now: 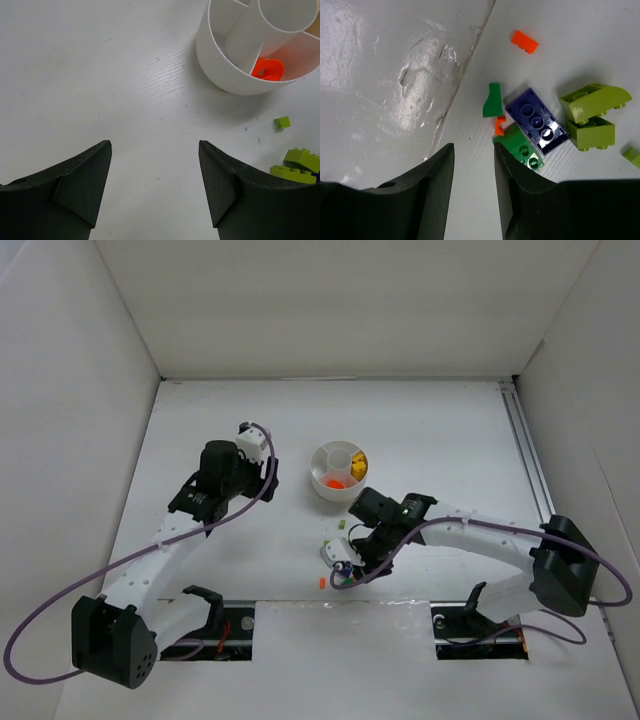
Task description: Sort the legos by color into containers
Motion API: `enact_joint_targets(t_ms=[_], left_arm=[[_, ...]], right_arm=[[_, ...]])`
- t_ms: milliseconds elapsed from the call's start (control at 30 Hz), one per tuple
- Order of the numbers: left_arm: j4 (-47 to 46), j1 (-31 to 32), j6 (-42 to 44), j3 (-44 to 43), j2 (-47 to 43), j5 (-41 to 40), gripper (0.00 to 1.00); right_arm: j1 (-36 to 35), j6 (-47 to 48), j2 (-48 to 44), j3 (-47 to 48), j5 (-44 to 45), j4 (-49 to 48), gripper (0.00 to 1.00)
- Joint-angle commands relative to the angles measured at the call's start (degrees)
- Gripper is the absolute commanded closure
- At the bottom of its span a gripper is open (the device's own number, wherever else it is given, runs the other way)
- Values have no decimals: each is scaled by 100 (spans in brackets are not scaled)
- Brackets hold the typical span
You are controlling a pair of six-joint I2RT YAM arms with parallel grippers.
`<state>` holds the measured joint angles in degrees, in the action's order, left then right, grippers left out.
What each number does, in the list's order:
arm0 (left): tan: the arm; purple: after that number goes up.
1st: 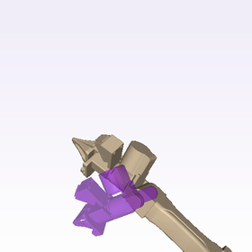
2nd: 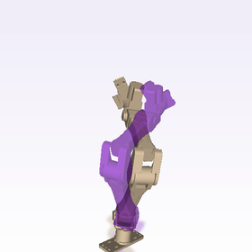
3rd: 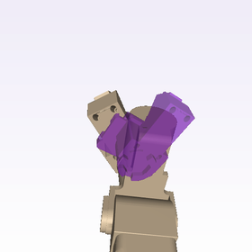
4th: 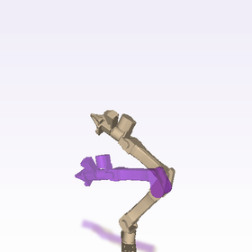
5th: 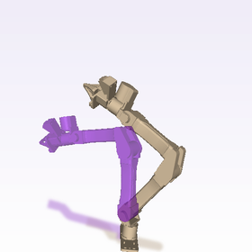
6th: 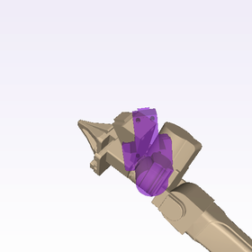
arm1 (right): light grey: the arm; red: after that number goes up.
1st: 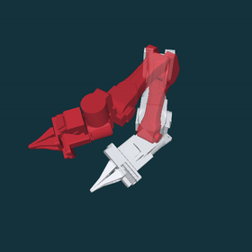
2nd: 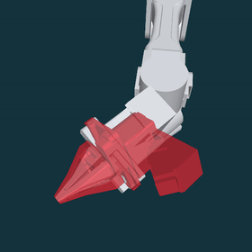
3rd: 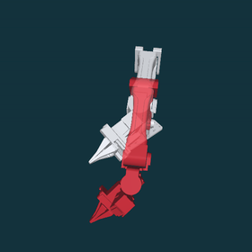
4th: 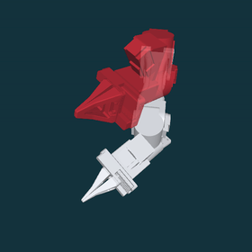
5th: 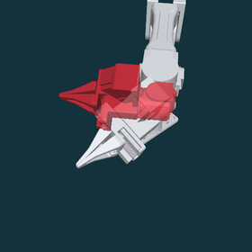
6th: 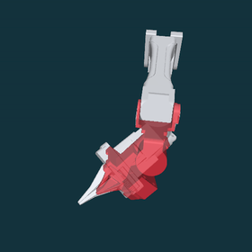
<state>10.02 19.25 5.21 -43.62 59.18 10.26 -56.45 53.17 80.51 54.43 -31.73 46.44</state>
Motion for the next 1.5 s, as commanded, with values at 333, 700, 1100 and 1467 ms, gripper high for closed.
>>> enact_joint_targets(t_ms=[333, 700, 1100, 1467], left_arm=[[-404, -105, -126, -15, -310, -191, 31], [-519, -105, -179, 37, -310, -138, 30], [-571, -105, -179, 90, -258, -138, 29], [-676, -105, -179, 143, -258, -138, 29]], right_arm=[[-341, -527, 641, 349, 430, -741, 57], [-341, -579, 896, 173, 606, -934, 57], [-341, -527, 1072, 58, 764, -1040, 57], [-341, -474, 1336, 111, 764, -803, 58]])
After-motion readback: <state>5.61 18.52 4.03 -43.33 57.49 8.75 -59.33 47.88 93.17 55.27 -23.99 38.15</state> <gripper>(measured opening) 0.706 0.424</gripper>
